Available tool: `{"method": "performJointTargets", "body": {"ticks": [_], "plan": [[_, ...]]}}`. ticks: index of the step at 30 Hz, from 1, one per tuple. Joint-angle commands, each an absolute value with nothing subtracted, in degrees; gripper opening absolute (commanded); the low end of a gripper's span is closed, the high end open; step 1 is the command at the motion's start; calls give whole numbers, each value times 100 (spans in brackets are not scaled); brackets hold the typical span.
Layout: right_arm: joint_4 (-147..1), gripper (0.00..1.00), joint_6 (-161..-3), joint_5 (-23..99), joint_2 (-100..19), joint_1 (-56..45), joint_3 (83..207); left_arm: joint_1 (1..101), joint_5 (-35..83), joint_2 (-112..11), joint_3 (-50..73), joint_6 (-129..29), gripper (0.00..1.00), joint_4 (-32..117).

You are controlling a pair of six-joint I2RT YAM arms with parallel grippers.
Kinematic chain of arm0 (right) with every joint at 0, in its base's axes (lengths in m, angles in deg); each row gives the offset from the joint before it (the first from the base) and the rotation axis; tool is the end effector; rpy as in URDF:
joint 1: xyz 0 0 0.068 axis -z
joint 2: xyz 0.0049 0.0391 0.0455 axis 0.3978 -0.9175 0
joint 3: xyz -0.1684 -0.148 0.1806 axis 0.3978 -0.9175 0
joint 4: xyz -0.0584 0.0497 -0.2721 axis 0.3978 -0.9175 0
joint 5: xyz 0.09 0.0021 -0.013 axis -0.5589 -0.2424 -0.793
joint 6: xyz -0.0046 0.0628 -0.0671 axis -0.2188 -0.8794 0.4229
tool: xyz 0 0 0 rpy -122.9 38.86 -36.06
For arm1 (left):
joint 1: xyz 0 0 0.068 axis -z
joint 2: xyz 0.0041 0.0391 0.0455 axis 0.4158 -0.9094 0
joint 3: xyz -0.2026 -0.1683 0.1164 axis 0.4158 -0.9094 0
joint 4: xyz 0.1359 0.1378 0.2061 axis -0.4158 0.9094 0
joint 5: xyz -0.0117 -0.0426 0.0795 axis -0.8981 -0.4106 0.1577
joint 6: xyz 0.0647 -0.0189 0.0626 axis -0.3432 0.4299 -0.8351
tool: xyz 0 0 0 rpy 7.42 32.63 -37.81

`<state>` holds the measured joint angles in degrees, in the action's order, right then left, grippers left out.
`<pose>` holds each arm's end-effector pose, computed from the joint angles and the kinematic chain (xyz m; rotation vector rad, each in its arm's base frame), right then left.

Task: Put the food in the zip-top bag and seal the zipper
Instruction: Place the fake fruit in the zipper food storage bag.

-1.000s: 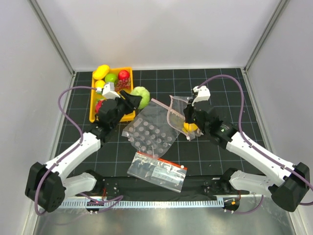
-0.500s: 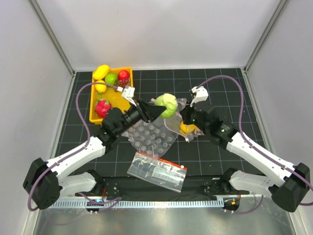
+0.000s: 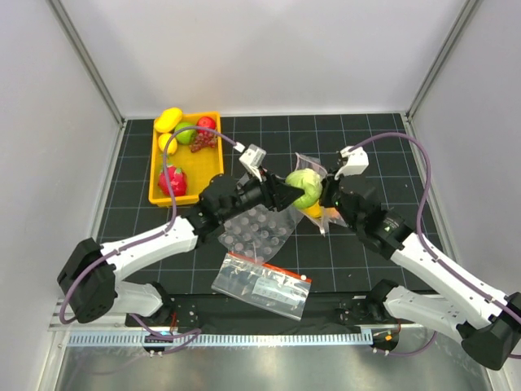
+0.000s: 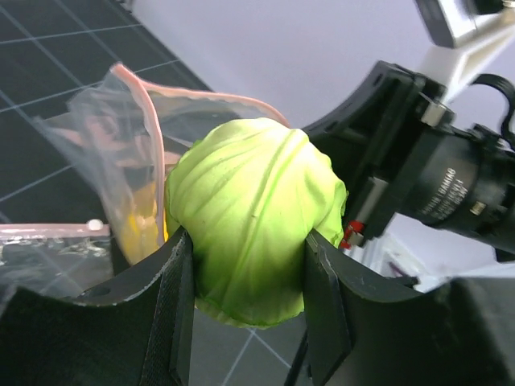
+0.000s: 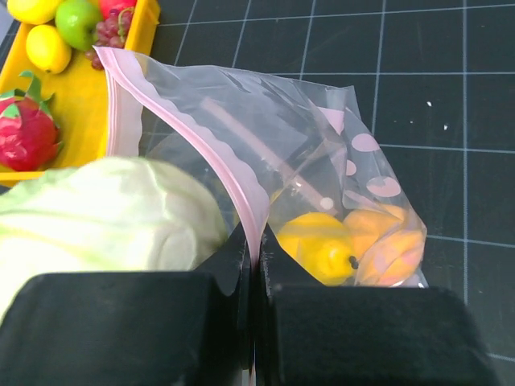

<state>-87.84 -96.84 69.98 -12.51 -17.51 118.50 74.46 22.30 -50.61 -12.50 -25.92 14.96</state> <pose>0.2204 0.1470 0.3288 -0.0356 1.8936 0.3508 0.2271 -0.2918 0.3235 0.3534 1.6390 -1.3022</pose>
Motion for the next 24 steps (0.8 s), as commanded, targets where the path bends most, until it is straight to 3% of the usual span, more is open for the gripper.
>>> {"method": "performJointTargets", "body": {"ticks": [1, 13, 16, 17, 19, 20, 23, 24], "plan": [[-8363, 1, -9780, 7047, -1108, -1831, 11897, 7555, 3004, -5255, -551, -3405, 21, 2767], [-8248, 1, -9789, 7126, -854, -1831, 11783, 7564, 3840, -6020, 100, -3591, 32, 3859], [-8248, 1, -9789, 7117, -845, -1831, 11774, 7555, 3858, -5950, 109, -3600, 47, 3938], [-8248, 1, -9789, 7100, -853, -1831, 11774, 7555, 3858, -5898, 100, -3591, 60, 3964], [-8248, 1, -9789, 7073, -880, -1830, 11783, 7564, 3850, -5731, 56, -3573, 73, 3973], [-8248, 1, -9789, 7064, -897, -1831, 11783, 7564, 3789, -5669, -5, -3565, 84, 3913], [-8231, 1, -9806, 7029, -924, -1822, 11783, 7564, 3552, -5388, -85, -3530, 99, 3781], [-8231, 1, -9798, 7012, -933, -1830, 11783, 7564, 3446, -5327, -146, -3495, 100, 3745]]}}
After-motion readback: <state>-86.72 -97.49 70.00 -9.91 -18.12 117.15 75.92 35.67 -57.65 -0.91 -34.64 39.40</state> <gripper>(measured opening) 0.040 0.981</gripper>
